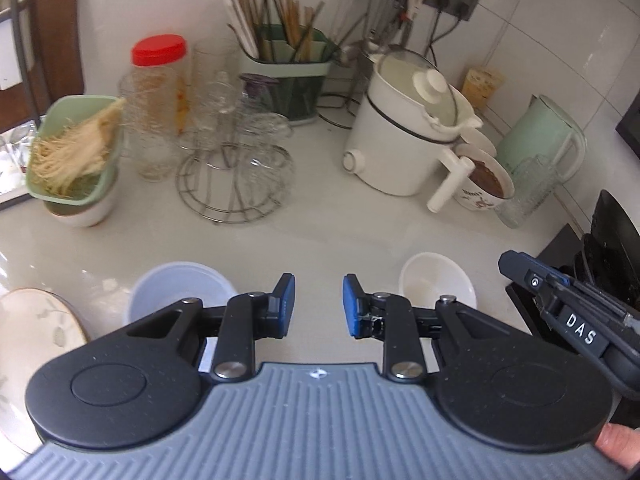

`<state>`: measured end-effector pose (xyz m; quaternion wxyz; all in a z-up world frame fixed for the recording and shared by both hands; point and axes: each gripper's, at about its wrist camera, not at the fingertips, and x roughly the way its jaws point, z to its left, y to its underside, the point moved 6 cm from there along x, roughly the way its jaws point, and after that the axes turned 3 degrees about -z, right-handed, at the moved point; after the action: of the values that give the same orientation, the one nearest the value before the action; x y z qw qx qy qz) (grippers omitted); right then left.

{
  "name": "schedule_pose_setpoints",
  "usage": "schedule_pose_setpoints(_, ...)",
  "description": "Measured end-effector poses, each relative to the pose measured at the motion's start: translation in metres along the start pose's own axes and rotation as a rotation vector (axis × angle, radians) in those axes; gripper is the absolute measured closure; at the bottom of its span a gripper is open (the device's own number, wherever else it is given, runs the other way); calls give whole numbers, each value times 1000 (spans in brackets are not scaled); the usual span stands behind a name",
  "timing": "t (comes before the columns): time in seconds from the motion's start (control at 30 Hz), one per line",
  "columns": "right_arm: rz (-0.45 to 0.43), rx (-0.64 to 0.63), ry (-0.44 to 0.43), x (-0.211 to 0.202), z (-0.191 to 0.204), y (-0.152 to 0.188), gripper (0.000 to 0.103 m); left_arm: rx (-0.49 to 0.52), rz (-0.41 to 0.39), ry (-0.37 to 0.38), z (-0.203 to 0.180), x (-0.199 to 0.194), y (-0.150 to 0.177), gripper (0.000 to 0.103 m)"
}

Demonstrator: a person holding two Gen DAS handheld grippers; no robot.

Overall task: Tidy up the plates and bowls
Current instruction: 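Move both grippers toward the white ceramic bowls, then close both grippers on the rim of a white ceramic bowl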

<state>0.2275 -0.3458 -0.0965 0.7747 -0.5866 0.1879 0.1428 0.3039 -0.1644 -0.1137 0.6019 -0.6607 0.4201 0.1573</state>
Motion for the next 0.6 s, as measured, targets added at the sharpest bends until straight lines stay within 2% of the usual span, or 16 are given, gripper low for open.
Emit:
schedule_pose_setpoints(0.4, 42, 58, 109, -5, -64, 37, 87, 87, 81, 17, -53, 36, 22, 69)
schedule_pose_setpoints(0.43, 46, 66, 117, -5, -67, 39, 85, 95, 83, 17, -56, 39, 22, 67)
schedule_pose_setpoints(0.47, 49, 75, 121, -5, -70, 42, 78, 103, 86, 16, -58, 42, 22, 64)
schedule_pose_setpoints(0.5, 50, 82, 127, -6, -73, 44, 67, 109, 89, 20, -60, 45, 22, 63)
schedule_pose_setpoints(0.53, 49, 88, 136, -7, -76, 47, 62, 114, 93, 23, -62, 47, 22, 59)
schedule_pose_setpoints(0.6, 47, 99, 149, -7, -81, 50, 59, 136, 108, 34, -67, 53, 22, 51)
